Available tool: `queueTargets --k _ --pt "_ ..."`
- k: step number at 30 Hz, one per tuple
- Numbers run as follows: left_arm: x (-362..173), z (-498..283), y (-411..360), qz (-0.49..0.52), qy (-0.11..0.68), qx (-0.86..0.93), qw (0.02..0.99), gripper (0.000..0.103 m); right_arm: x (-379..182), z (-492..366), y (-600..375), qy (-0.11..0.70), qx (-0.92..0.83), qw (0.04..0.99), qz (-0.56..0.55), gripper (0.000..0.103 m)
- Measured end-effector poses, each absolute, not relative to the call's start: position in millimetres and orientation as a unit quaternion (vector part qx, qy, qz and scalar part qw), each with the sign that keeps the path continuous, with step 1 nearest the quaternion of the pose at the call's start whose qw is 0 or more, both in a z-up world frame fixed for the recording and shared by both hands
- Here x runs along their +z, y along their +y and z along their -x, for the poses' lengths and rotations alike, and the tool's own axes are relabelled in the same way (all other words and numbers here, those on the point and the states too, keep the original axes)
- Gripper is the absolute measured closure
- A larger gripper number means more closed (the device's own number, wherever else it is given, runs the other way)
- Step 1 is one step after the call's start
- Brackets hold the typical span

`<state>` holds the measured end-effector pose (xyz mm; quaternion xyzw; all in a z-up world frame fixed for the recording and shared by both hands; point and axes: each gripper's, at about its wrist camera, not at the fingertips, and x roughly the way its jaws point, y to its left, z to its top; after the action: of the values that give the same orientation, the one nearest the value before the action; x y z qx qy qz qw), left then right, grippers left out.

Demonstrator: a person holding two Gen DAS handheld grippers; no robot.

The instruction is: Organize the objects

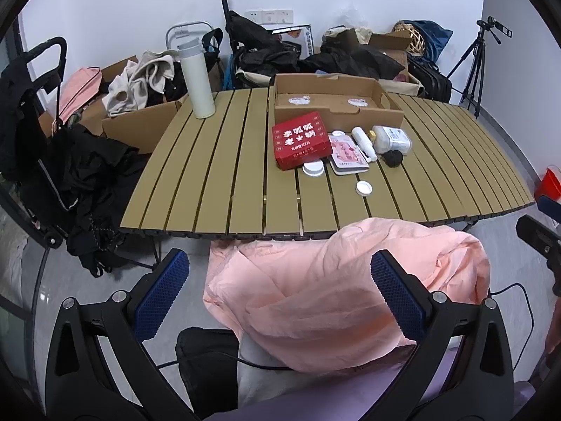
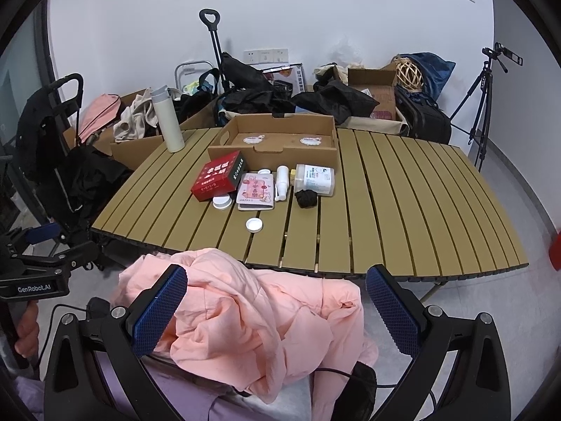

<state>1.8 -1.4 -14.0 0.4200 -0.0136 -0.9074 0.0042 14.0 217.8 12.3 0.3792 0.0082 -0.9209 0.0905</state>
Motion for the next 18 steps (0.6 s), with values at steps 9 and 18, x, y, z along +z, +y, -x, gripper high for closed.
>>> queueTargets --k 9,18 --pt "-16.3 -1.2 -4.0 -0.425 -0.012 -0.905 0.004 0.000 10.3 -12.6 218.6 0.004 -0.920 0.092 -0.381 0.000" --pt "-16.5 0.1 -4.7 -0.427 -0.010 -0.904 0.006 0.000 8.4 -12.5 218.1 0.008 -0.921 0.085 -0.381 0.000"
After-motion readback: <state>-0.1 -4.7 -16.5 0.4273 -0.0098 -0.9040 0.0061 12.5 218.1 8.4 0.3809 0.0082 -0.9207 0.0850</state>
